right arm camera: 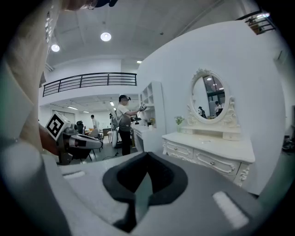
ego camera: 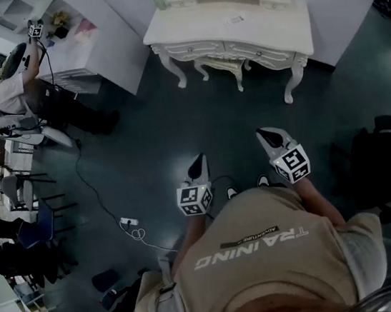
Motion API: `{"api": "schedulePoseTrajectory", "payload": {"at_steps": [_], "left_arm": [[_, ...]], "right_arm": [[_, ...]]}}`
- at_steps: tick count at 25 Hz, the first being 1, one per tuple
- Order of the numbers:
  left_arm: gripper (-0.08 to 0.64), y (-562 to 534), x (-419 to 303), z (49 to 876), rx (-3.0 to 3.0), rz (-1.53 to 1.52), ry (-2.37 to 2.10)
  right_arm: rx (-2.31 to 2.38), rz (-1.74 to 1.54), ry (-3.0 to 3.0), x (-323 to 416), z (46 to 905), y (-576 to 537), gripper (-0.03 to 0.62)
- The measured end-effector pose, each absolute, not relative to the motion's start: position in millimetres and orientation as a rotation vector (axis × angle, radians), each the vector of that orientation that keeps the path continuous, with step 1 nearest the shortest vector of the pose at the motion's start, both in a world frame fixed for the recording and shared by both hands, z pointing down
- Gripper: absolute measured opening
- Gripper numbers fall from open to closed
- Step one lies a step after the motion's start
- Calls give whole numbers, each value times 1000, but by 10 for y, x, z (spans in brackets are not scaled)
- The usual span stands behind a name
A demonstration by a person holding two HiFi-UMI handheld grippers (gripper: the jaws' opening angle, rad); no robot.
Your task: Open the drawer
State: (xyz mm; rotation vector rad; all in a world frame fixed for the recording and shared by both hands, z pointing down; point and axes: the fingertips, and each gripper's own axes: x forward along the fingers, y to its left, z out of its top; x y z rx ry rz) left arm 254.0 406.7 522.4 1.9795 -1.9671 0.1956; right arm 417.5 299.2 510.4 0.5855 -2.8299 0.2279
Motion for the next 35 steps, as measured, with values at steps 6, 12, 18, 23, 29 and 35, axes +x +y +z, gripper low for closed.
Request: {"api": "schedulePoseTrajectory", "payload": {"at_steps": [6, 12, 18, 23, 29, 35], "left_arm": [[-2, 3895, 2572, 5280, 1911, 224, -1982], [-2, 3693, 2680, 5381, 1867, 178, -2010], [-2, 3554, 2782, 5409, 1847, 176, -2012], [-2, 3476, 2680, 5507, 1835, 168, -1972], [-2, 3146, 2175, 5765, 1839, 147, -1924], [-2, 2605, 1480, 5516, 1979, 119, -1902]], "right_arm": [[571, 224, -2837, 4258, 5202, 2683, 3], [479, 193, -2841, 4252, 5367, 2454, 3], [426, 225, -2842, 4265, 5370, 2409, 3], [392, 263, -2797, 4127, 5544, 2353, 3], [399, 281, -2761, 3683, 5746, 2181, 3], [473, 200, -2778, 2893, 5350, 1821, 3]]}}
